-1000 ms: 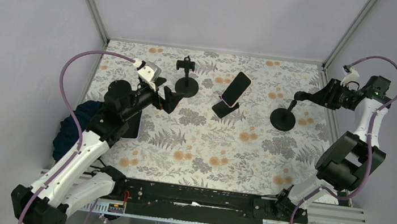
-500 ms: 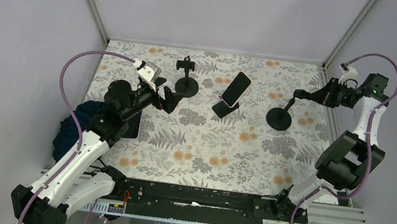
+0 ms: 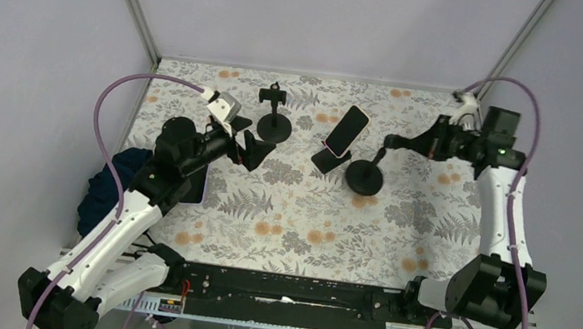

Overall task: Place the phone on the phone stand
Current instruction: Move the phone stand to the center of the board.

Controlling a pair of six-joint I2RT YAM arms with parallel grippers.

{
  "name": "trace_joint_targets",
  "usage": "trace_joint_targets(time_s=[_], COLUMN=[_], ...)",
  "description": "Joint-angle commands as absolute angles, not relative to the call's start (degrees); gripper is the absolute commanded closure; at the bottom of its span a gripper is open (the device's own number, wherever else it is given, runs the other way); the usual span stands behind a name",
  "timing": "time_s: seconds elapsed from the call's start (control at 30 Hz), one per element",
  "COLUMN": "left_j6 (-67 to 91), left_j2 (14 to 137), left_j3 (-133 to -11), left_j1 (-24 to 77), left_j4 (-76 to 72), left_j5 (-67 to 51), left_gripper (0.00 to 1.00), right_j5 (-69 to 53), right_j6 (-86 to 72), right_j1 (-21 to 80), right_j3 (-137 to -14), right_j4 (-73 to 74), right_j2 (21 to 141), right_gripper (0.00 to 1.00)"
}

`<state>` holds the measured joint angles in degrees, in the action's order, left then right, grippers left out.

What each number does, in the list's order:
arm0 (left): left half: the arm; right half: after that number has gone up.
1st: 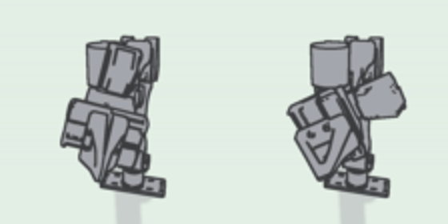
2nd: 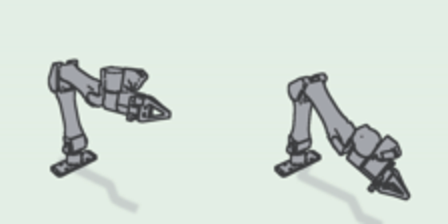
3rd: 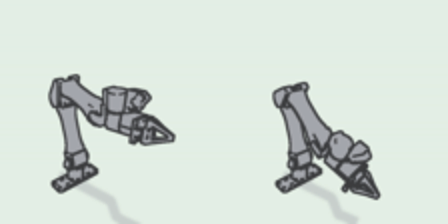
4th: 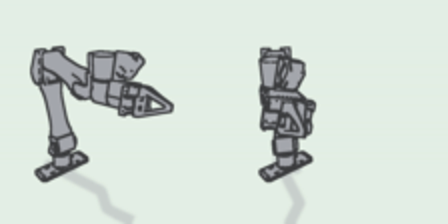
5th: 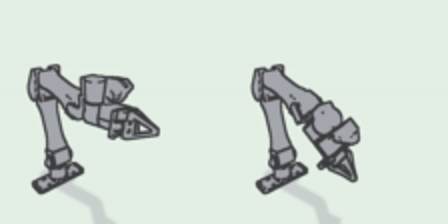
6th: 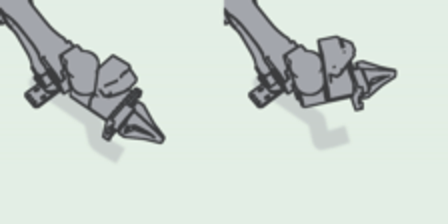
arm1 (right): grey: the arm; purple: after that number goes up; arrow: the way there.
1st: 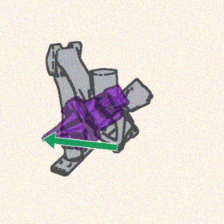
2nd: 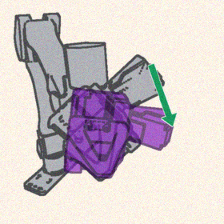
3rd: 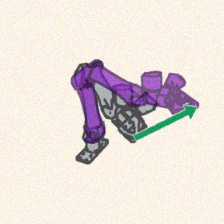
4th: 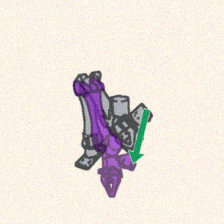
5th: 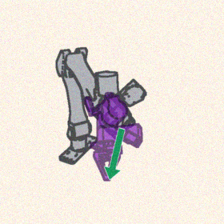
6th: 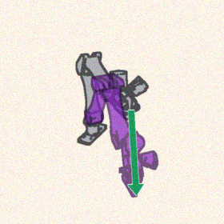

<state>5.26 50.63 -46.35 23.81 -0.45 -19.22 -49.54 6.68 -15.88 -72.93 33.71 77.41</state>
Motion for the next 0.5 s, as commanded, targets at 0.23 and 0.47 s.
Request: trace_joint_targets(time_s=[0.23, 0.47], left_j6=[17.9, 20.5], left_j2=[48.9, 42.4], left_j3=[-35.8, -24.3], left_j1=[30.3, 38.7], left_j4=[-20.1, -30.6], left_j5=[-28.6, -15.0], left_gripper=[0.01, 0.01], right_j5=[-44.6, -43.3], right_j6=[-6.3, -4.8], right_j1=[7.3, 10.0], right_j3=[-59.3, -56.3], right_j4=[17.9, 15.8], right_j2=[68.6, 67.6], right_gripper=[1.0, 1.0])
